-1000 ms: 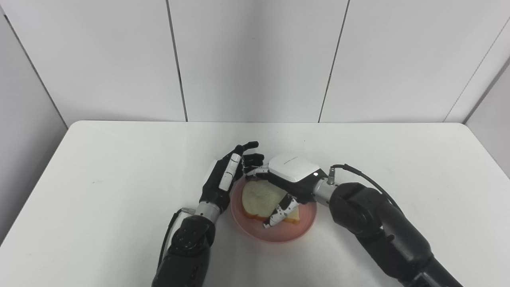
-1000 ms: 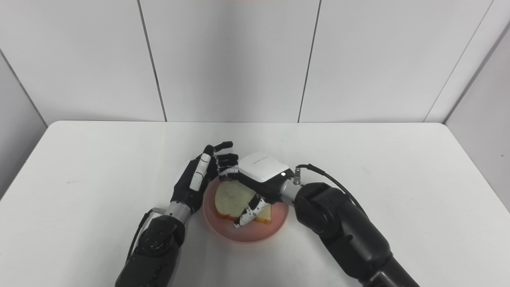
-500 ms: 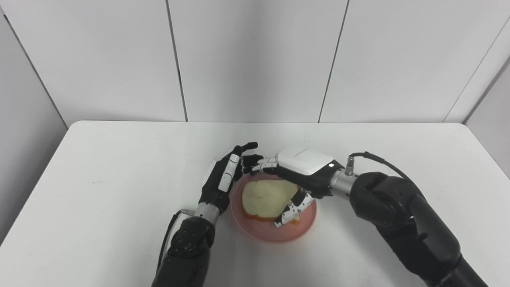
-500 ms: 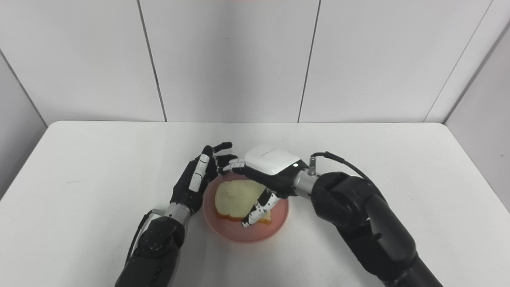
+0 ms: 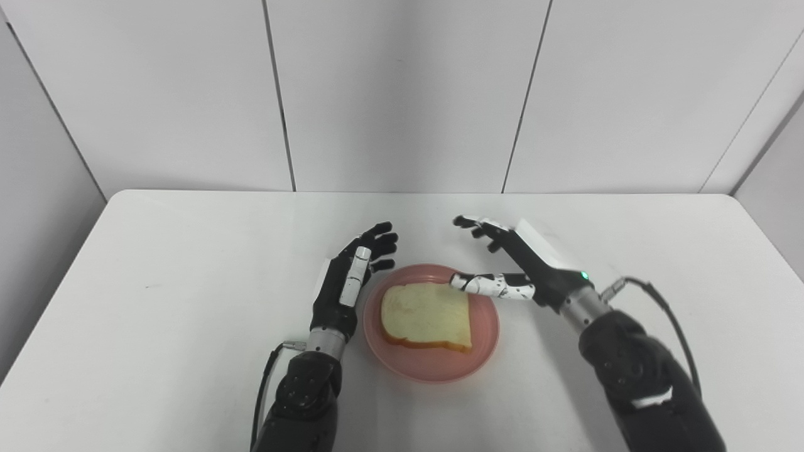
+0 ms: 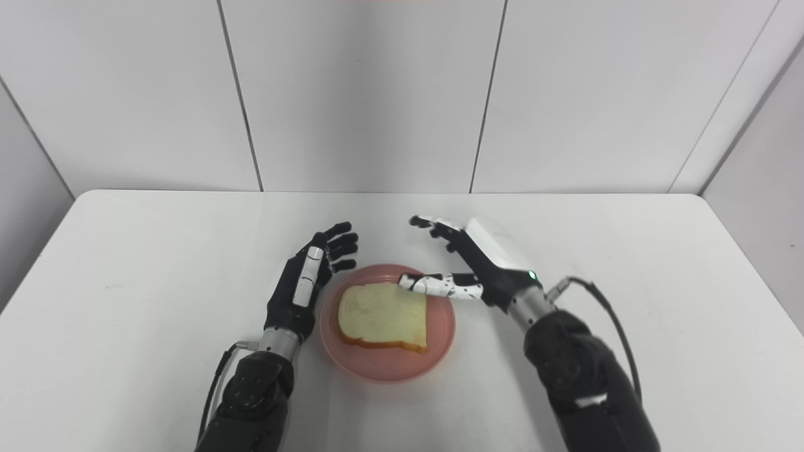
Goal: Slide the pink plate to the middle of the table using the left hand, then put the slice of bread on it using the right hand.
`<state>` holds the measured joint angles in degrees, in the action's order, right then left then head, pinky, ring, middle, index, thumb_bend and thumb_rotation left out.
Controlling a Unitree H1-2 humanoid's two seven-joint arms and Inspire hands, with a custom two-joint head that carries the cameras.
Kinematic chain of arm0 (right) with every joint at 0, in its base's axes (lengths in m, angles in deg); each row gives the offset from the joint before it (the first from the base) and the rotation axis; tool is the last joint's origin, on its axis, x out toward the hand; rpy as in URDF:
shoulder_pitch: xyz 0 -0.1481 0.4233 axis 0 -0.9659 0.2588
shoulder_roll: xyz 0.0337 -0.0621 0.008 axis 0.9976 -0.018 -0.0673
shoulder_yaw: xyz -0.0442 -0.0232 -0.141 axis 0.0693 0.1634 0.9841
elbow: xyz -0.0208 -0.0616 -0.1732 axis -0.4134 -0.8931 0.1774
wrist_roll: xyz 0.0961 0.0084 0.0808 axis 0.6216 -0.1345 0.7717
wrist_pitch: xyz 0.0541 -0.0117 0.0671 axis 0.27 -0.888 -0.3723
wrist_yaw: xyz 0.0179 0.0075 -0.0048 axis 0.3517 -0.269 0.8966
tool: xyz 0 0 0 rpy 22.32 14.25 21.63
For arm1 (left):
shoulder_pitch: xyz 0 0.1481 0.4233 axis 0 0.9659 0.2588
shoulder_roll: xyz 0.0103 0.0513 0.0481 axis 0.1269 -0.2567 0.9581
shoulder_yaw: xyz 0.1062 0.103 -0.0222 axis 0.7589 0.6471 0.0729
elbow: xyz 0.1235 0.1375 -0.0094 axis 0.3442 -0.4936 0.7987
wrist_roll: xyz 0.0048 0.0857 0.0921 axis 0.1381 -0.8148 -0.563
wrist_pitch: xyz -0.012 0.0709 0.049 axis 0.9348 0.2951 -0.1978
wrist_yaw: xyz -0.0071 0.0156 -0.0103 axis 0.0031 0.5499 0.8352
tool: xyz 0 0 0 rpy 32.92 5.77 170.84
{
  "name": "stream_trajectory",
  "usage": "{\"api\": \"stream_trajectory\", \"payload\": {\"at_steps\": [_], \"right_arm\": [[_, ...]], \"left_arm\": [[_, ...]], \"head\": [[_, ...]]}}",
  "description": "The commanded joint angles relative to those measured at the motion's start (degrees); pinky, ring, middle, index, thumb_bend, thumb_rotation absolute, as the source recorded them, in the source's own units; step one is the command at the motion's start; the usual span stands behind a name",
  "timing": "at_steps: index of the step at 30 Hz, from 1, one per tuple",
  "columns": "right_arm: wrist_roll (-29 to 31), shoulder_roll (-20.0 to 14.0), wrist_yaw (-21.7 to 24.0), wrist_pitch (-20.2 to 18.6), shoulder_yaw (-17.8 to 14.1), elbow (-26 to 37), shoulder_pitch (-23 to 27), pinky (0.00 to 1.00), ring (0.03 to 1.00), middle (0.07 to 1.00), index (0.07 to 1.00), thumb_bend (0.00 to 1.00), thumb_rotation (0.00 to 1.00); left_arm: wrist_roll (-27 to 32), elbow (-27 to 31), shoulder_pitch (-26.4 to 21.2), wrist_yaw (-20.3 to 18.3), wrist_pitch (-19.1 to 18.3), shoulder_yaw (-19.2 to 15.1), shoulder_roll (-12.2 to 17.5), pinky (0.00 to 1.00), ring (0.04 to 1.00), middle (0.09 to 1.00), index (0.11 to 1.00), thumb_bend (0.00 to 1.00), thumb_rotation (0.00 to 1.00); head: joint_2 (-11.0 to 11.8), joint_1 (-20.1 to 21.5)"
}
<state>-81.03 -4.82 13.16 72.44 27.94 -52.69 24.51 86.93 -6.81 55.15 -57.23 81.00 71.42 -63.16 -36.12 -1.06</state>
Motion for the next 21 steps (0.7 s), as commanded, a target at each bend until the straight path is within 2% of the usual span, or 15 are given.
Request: {"api": "stream_trajectory", "payload": {"at_steps": [1, 4, 5, 7, 10, 14, 19, 21], "right_arm": [[5.08, 2.7, -5.63, 3.16, -2.86, -0.85, 1.74, 0.76, 0.844, 0.864, 0.841, 0.77, 1.0], [11.46, 5.37, -8.19, 5.36, -5.54, -4.55, 1.29, 0.77, 0.846, 0.862, 0.85, 0.74, 1.0], [13.43, 5.98, -8.67, 5.9, -6.16, -5.62, 1.24, 0.73, 0.825, 0.859, 0.855, 0.72, 1.0], [16.42, 7.01, -9.34, 5.28, -7.28, -7.06, 1.01, 0.71, 0.809, 0.855, 0.857, 0.72, 1.0], [19.6, 8.2, -10.19, 2.6, -8.61, -7.69, 0.76, 0.74, 0.794, 0.842, 0.848, 0.74, 1.0], [21.29, 8.97, -11.44, 0.46, -9.29, -8.09, 0.35, 0.79, 0.799, 0.832, 0.843, 0.72, 1.0], [20.66, 8.5, -12.38, 1.51, -8.26, -9.62, -0.04, 0.8, 0.809, 0.833, 0.837, 0.71, 1.0], [20.04, 8.16, -12.56, 2.3, -7.58, -10.05, -0.29, 0.81, 0.816, 0.84, 0.846, 0.71, 1.0]], "left_arm": [[-2.24, -0.61, 2.55, 3.55, 0.34, -0.03, -0.07, 0.82, 0.853, 0.841, 0.79, 0.78, 0.94], [-4.05, 0.6, 3.09, 5.99, 1.3, 0.14, -0.53, 0.87, 0.883, 0.87, 0.836, 0.8, 0.97], [-4.53, 0.96, 3.26, 6.55, 1.73, 0.24, -0.63, 0.9, 0.894, 0.888, 0.868, 0.8, 0.98], [-5.37, 1.7, 3.51, 7.47, 2.31, 0.59, -0.8, 0.93, 0.906, 0.905, 0.893, 0.78, 0.99], [-5.97, 2.91, 3.72, 8.18, 1.61, 1.09, -1.06, 0.94, 0.917, 0.919, 0.909, 0.75, 1.0], [-6.94, 4.6, 3.85, 8.89, -0.38, 1.55, -1.54, 0.96, 0.94, 0.933, 0.912, 0.73, 1.0], [-7.21, 6.49, 3.69, 7.4, -3.41, 2.49, -1.02, 0.99, 0.95, 0.957, 0.93, 0.76, 1.0], [-7.01, 6.72, 3.52, 6.68, -4.39, 2.89, -0.54, 0.99, 0.961, 0.973, 0.951, 0.8, 1.0]], "head": [[0.11, -0.01], [0.1, 0.05], [0.1, 0.05], [0.08, 0.13], [-0.01, 0.1], [-0.01, 0.1], [0.1, 0.21], [0.05, 0.21]]}}
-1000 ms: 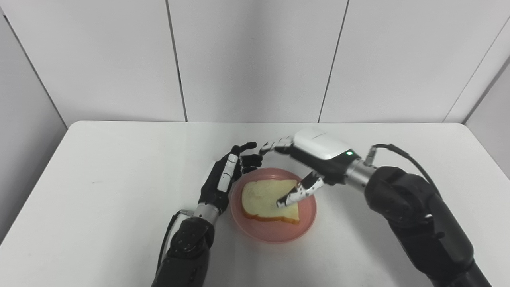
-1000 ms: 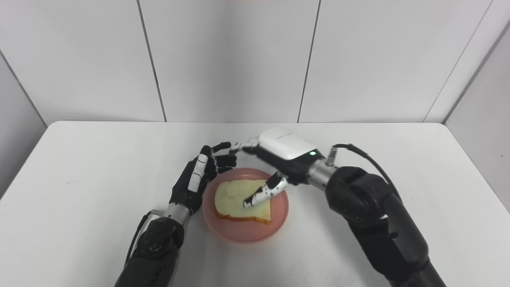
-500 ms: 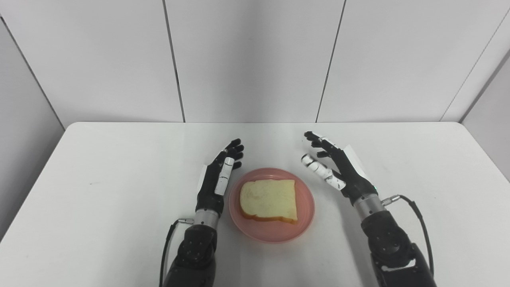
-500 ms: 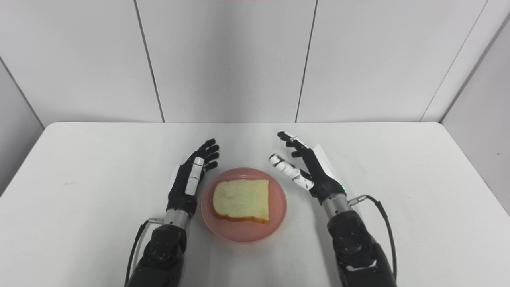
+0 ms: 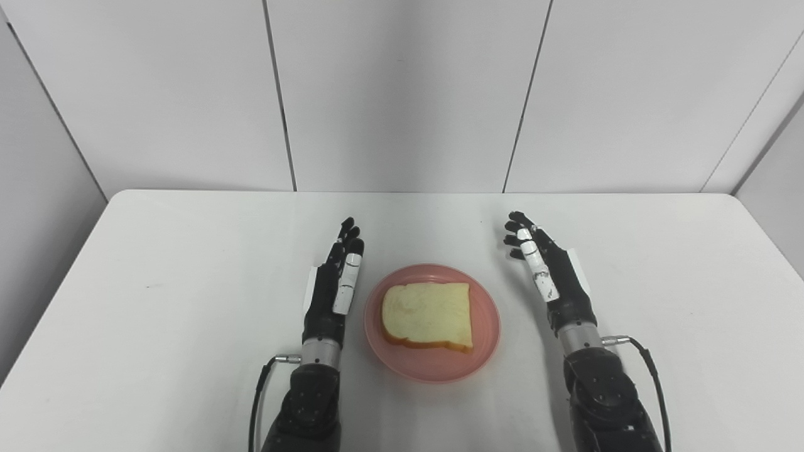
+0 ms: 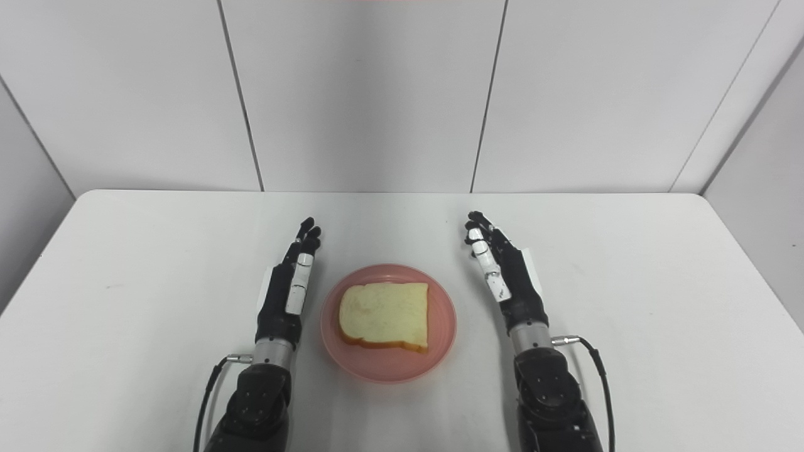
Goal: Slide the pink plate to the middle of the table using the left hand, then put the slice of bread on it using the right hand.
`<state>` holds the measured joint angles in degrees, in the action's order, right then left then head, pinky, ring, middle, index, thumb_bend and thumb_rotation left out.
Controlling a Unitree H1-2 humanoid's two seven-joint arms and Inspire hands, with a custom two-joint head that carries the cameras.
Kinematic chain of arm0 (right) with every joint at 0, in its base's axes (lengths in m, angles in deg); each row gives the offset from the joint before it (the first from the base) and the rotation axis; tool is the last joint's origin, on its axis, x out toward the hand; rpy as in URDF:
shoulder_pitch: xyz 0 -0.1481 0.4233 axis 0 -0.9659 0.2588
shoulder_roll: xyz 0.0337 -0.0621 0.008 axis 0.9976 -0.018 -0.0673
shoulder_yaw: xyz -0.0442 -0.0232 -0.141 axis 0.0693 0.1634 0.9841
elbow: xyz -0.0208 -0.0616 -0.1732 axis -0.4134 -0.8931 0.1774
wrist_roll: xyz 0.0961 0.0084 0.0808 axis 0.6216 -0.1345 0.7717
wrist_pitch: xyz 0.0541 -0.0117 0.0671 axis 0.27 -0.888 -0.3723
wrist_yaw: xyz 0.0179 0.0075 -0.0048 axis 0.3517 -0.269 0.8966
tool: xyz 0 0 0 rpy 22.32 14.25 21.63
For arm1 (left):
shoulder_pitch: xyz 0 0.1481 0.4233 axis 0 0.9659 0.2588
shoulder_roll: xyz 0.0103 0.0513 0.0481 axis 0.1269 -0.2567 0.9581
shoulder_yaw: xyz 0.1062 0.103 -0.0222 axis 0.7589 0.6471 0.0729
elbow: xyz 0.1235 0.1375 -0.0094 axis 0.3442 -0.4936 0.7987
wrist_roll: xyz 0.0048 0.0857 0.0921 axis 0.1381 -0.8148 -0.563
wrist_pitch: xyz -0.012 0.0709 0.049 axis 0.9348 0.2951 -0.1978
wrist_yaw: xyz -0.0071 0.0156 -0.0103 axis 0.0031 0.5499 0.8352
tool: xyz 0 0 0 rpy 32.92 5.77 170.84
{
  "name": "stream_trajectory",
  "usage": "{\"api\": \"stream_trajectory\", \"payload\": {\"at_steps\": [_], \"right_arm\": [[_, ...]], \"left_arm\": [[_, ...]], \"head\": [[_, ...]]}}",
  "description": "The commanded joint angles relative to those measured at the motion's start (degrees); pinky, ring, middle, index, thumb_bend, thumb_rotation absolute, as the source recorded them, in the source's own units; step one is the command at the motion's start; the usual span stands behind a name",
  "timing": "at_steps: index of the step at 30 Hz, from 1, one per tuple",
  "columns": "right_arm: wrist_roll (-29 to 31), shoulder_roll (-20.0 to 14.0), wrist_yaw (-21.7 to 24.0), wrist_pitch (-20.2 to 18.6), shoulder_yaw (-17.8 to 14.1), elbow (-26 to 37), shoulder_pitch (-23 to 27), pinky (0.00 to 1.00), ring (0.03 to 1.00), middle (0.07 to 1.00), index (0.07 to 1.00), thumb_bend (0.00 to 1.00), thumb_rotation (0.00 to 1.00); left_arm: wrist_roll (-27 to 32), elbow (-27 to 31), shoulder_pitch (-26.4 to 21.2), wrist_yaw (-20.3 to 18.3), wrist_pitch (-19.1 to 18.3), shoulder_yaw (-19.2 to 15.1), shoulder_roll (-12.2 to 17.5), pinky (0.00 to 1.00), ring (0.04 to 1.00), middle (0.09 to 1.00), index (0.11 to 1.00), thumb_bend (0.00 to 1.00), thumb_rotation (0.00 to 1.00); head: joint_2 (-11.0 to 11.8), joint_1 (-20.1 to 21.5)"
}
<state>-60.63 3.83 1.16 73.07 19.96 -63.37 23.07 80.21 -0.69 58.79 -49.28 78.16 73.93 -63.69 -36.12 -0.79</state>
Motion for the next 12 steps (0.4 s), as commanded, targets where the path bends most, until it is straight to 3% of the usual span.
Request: {"api": "stream_trajectory", "payload": {"at_steps": [1, 5, 12], "right_arm": [[-0.46, -0.62, -0.69, 1.96, 0.68, 0.48, 1.04, 0.81, 0.821, 0.845, 0.849, 0.71, 1.0], [-0.82, -0.76, -1.49, 2.68, 1.64, -0.01, 0.49, 0.83, 0.849, 0.862, 0.868, 0.73, 1.0], [0.36, -0.36, -1.49, 1.71, 1.97, 0.19, 0.05, 0.84, 0.871, 0.88, 0.886, 0.72, 1.0]], "left_arm": [[-0.17, 0.71, -0.18, -1.43, -2.07, 0.54, 0.15, 1.0, 0.966, 0.979, 0.963, 0.84, 1.0], [0.68, 1.72, -0.1, -1.7, -4.17, 0.39, 0.24, 1.0, 0.976, 0.989, 0.988, 0.87, 1.0], [1.28, 2.25, 0.05, -1.68, -4.44, 0.05, -0.03, 1.0, 0.982, 0.994, 1.0, 0.86, 1.0]], "head": [[0.05, -0.06], [-0.09, 0.0], [-0.19, 0.02]]}}
